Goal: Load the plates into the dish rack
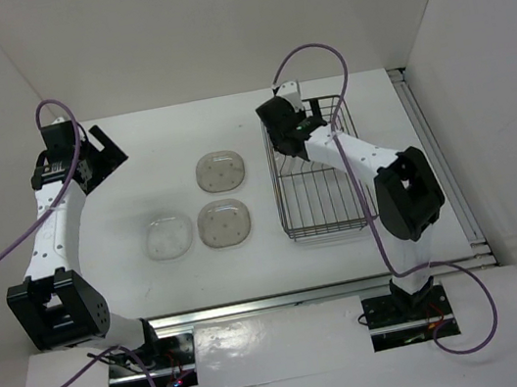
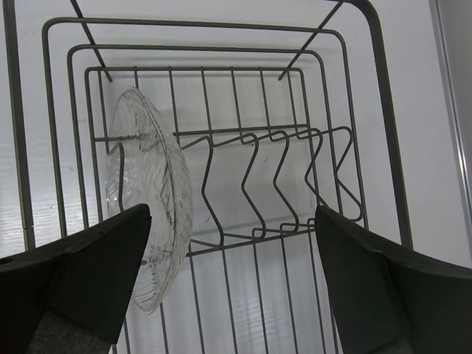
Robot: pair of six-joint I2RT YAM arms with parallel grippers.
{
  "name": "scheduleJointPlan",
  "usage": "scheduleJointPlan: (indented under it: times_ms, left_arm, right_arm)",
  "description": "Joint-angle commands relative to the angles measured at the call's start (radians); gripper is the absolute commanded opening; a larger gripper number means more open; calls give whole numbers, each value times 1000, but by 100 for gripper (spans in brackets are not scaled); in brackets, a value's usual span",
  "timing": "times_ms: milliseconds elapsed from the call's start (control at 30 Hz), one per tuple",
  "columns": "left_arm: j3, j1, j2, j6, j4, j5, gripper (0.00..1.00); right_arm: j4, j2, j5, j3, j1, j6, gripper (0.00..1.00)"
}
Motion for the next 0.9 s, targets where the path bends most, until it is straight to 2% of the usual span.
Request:
scheduleJointPlan:
  times_ms: [0,133,333,433,600,700,867]
  left_arm:
    - [-3,3,0,-11,26,28,100]
    - [-3,3,0,-2,26,38,100]
    - [-12,3,9,18,59,135,100]
    - [-12,3,9,27,78,184,100]
    - [-35,3,0,27,118,254,100]
    - [-35,3,0,27,118,255,100]
    - [-35,-7,0,47,118,255,100]
  right_arm:
    - [48,-8,-4,86,9,-7,100]
    - [-30,-60,-6,155,18,4,100]
    - [36,-388,-243,54,6,-19,100]
    - [61,-558,-306,-32,-15,-53,100]
    - [-8,-748,-265,-78,-54,-53,100]
    - [-8,-788,-256,-97,-54,-53,100]
    - [-21,-765,-256,-68,-54,-53,100]
